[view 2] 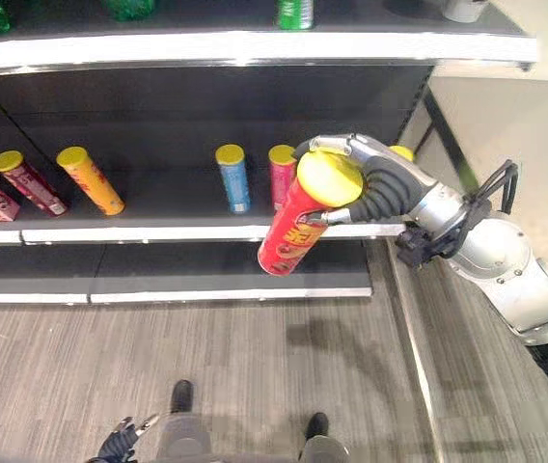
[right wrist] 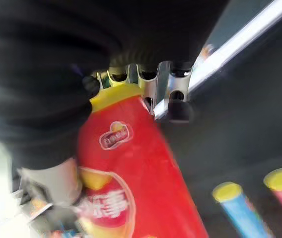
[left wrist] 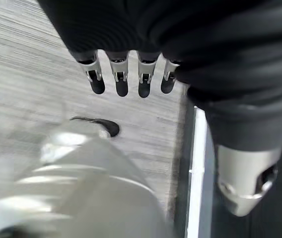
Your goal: Put the goods on the table back onto the shelves and tidy them up.
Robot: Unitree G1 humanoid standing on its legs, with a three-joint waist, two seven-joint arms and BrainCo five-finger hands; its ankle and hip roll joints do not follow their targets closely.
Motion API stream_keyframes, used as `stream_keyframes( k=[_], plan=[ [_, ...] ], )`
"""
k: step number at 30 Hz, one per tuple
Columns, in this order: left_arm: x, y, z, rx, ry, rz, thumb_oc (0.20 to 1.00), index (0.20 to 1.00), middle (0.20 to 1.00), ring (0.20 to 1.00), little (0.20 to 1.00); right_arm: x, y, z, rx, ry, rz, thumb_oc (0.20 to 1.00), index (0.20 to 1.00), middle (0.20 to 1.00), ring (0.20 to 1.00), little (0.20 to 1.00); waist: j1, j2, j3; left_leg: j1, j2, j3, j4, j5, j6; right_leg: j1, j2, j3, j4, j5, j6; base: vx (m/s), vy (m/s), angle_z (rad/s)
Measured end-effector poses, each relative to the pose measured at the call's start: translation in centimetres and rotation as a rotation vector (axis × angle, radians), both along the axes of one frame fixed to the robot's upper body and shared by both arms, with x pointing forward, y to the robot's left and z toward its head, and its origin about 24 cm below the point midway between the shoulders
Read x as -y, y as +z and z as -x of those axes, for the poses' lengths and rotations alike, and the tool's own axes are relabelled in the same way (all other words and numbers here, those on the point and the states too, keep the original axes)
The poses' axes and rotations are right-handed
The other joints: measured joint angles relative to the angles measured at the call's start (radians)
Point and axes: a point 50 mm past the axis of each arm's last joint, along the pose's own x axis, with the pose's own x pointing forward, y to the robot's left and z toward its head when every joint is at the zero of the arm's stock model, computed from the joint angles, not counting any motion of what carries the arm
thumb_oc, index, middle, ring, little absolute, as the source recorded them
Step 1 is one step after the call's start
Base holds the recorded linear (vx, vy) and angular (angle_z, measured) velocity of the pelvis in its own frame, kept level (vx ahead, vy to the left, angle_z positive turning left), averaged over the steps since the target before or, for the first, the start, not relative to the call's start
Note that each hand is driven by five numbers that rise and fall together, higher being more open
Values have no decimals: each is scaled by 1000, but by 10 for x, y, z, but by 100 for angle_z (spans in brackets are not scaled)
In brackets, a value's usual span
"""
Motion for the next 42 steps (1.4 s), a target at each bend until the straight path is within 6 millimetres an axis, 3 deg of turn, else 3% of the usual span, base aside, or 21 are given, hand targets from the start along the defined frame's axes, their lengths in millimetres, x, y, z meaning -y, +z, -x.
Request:
stream_keyframes(
  k=[1, 2, 3, 4, 5, 6, 8, 9, 10, 11, 12, 14, 15, 16, 17, 22, 27, 31, 35, 42],
  plan=[
    [-9, 4, -7, 11, -24, -29, 1000, 1000, 1000, 1000, 1000, 5, -10, 4, -25, -30, -19, 200, 200, 200, 200, 200, 13, -41, 1, 5, -69, 22, 1, 30, -41, 20, -75, 1, -10, 17, 41, 283, 664, 56],
    [-18, 9, -13, 24, -53, -67, 1000, 1000, 1000, 1000, 1000, 4, -22, 9, -57, -33, -33, 200, 200, 200, 200, 200, 6, -78, -10, -3, -136, 40, 16, 25, 4, 23, -147, -9, 0, 42, 30, 126, 465, 42],
    [-27, 16, -20, 48, -70, -101, 1000, 1000, 1000, 1000, 1000, 1, -28, 10, -82, -16, -30, 200, 200, 200, 200, 200, -2, -91, -13, 6, -183, 44, 19, 15, 27, 13, -178, -12, 29, 84, 1, 138, 593, 39],
    [-34, 21, -28, 64, -116, -131, 1000, 1000, 1000, 1000, 1000, 0, -28, 13, -78, -14, -23, 200, 200, 200, 200, 200, 16, -88, -12, -4, -208, 50, 60, -18, 58, -6, -204, -13, 62, 146, 7, 42, 412, 4],
    [-42, 28, -30, 65, -176, -174, 1000, 1000, 1000, 1000, 1000, -1, -31, 12, -72, -17, -44, 200, 200, 200, 200, 200, 18, -85, -14, 10, -233, 62, 73, -41, 89, -21, -239, -9, 116, 175, -28, 28, 401, -18],
    [-54, 37, -33, 88, -188, -213, 1000, 1000, 1000, 1000, 1000, -4, -32, 11, -62, -15, -50, 200, 200, 200, 200, 200, 16, -86, -19, 40, -288, 87, 62, -60, 120, -61, -301, 25, 164, 254, -29, 34, 407, -22],
    [-64, 44, -40, 115, -176, -244, 1000, 1000, 1000, 1000, 1000, -7, -29, 10, -47, -4, -19, 200, 200, 200, 200, 200, 13, -75, -20, 41, -323, 100, 67, -80, 155, -93, -336, 42, 193, 246, 13, 17, 320, -13],
    [-69, 47, -41, 119, -169, -256, 1000, 1000, 1000, 1000, 1000, -9, -29, 8, -49, 0, -15, 200, 200, 200, 200, 200, 15, -77, -21, 42, -335, 104, 68, -85, 166, -101, -329, 29, 196, 265, -2, -19, 214, -17],
    [-73, 49, -42, 118, -172, -268, 1000, 1000, 1000, 1000, 1000, -10, -30, 7, -50, -1, -1, 200, 200, 200, 200, 200, 15, -71, -16, 51, -347, 116, 63, -93, 189, -134, -344, -4, 242, 339, -50, -40, 184, -7],
    [-65, 45, -43, 121, -166, -244, 1000, 1000, 1000, 1000, 1000, -7, -32, 5, -64, -16, 13, 200, 200, 200, 200, 200, 1, -35, -3, 65, -323, 97, 46, -93, 209, -196, -282, 73, 300, 146, 13, -29, 140, -7],
    [-62, 43, -41, 117, -162, -232, 1000, 1000, 1000, 1000, 1000, -7, -32, 3, -66, -15, 21, 200, 200, 200, 200, 200, 1, -25, 4, 80, -311, 99, 25, -84, 213, -223, -228, 110, 292, 89, 28, -21, 77, 0],
    [-55, 38, -37, 104, -159, -208, 1000, 1000, 1000, 1000, 1000, -10, -31, 0, -72, -5, 49, 200, 200, 200, 200, 200, -5, -31, 10, 102, -308, 109, -22, -62, 213, -272, -129, 132, 247, 36, 49, -2, -26, 2],
    [-53, 36, -33, 96, -157, -201, 1000, 1000, 1000, 1000, 1000, -11, -33, -1, -81, 5, 60, 200, 200, 200, 200, 200, -10, -58, 15, 120, -340, 99, -38, -56, 211, -276, -94, 101, 172, 52, 29, 25, -61, 26],
    [-53, 37, -34, 104, -161, -201, 1000, 1000, 1000, 1000, 1000, -11, -34, -2, -86, 5, 59, 200, 200, 200, 200, 200, -14, -91, 13, 127, -353, 93, -40, -58, 208, -267, -72, 100, 128, 59, 33, 47, -55, 58],
    [-47, 37, -35, 123, -161, -188, 1000, 1000, 1000, 1000, 1000, -11, -34, -2, -88, 5, 68, 200, 200, 200, 200, 200, -27, -97, 19, 125, -361, 59, -42, -63, 203, -260, -46, 150, 109, 96, -4, 56, -71, 36],
    [-15, 20, -14, 89, -124, -79, 1000, 1000, 1000, 1000, 1000, -20, -26, -9, -63, 29, 124, 200, 200, 200, 200, 200, 3, -86, 25, 106, -306, 41, -53, -46, 155, -200, 21, 112, -51, 167, -24, 45, -64, 8],
    [-7, 15, -5, 69, -113, -51, 1000, 1000, 1000, 1000, 1000, -34, -27, -14, -57, 66, 162, 200, 200, 200, 200, 200, 18, -72, 30, 113, -272, -16, -79, -38, 130, -164, 53, 45, -48, 145, -45, 76, -29, 31],
    [-8, 17, -3, 72, -124, -58, 1000, 1000, 1000, 1000, 1000, -48, -34, -28, -66, 89, 193, 200, 200, 200, 200, 200, 71, -81, 37, 103, -282, -40, -86, -36, 127, -162, 43, 24, -47, 144, -47, 8, -17, 21],
    [-10, 20, -13, 90, -160, -74, 1000, 1000, 1000, 1000, 1000, -36, -46, -46, -67, -31, 264, 200, 200, 200, 200, 200, 108, -81, 52, 33, -291, -70, -71, -25, 128, -209, 33, -7, -47, 145, -47, -25, -2, 28],
    [-13, 24, -22, 113, -153, -108, 1000, 1000, 1000, 1000, 1000, -4, -27, -73, 102, -294, 358, 200, 200, 200, 200, 200, 120, 4, 140, -7, -310, -103, -71, -20, 131, -226, 16, -42, -47, 147, -44, -13, -1, 15]
  ],
)
